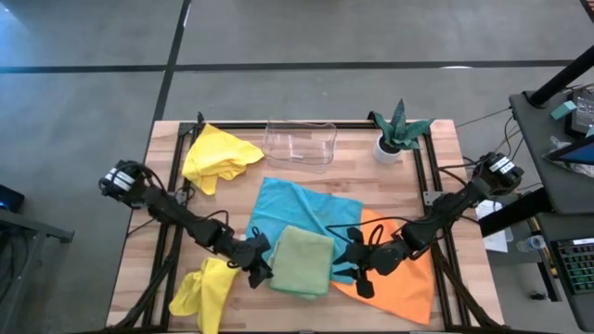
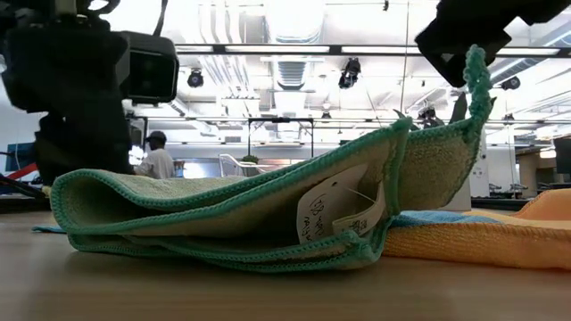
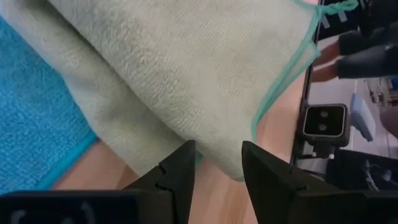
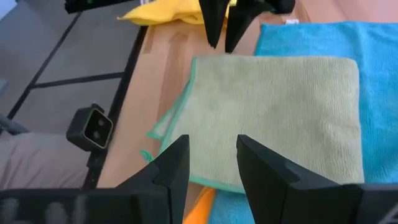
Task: Fold microfiber towels
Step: Fold the green towel
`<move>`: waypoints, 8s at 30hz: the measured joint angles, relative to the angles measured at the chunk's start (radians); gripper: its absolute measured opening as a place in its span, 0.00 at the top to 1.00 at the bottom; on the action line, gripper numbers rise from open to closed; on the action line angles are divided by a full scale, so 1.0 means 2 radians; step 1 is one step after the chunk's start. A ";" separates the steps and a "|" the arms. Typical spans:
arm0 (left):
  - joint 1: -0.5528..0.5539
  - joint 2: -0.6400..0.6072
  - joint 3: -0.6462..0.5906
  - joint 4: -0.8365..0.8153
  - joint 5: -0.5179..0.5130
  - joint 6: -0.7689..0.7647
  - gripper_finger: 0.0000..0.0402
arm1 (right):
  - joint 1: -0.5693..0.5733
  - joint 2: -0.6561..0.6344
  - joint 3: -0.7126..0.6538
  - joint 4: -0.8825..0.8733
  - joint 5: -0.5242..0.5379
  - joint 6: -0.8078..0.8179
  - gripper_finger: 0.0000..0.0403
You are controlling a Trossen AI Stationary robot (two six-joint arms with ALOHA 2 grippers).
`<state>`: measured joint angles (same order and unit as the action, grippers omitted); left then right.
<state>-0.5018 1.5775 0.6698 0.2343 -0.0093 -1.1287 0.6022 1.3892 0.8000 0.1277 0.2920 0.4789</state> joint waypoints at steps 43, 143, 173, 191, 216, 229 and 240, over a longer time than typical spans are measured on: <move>0.017 0.026 -0.004 0.014 0.034 0.083 0.56 | 0.000 0.010 0.000 0.021 0.013 0.047 0.69; 0.089 -0.036 0.001 -0.127 0.021 0.193 0.66 | 0.000 0.010 -0.001 0.019 0.016 0.044 0.69; 0.094 -0.110 -0.004 0.009 -0.144 0.283 0.59 | 0.000 0.011 -0.001 0.021 0.040 0.037 0.69; 0.093 -0.066 -0.005 0.024 -0.136 0.280 0.59 | 0.001 0.011 0.006 0.048 0.043 -0.002 0.69; 0.101 0.016 -0.007 0.026 -0.126 0.275 0.59 | 0.035 0.182 0.157 0.034 0.085 -0.111 0.69; 0.103 0.034 -0.008 0.023 -0.126 0.252 0.59 | 0.013 0.269 0.211 -0.033 0.116 -0.078 0.70; 0.103 0.034 -0.007 0.024 -0.152 0.239 0.59 | 0.028 0.286 0.211 -0.036 0.011 -0.061 0.75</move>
<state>-0.2958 1.6463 0.6557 0.2813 -0.3129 -0.6498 0.6579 1.9620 1.2224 0.0549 0.3133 0.3564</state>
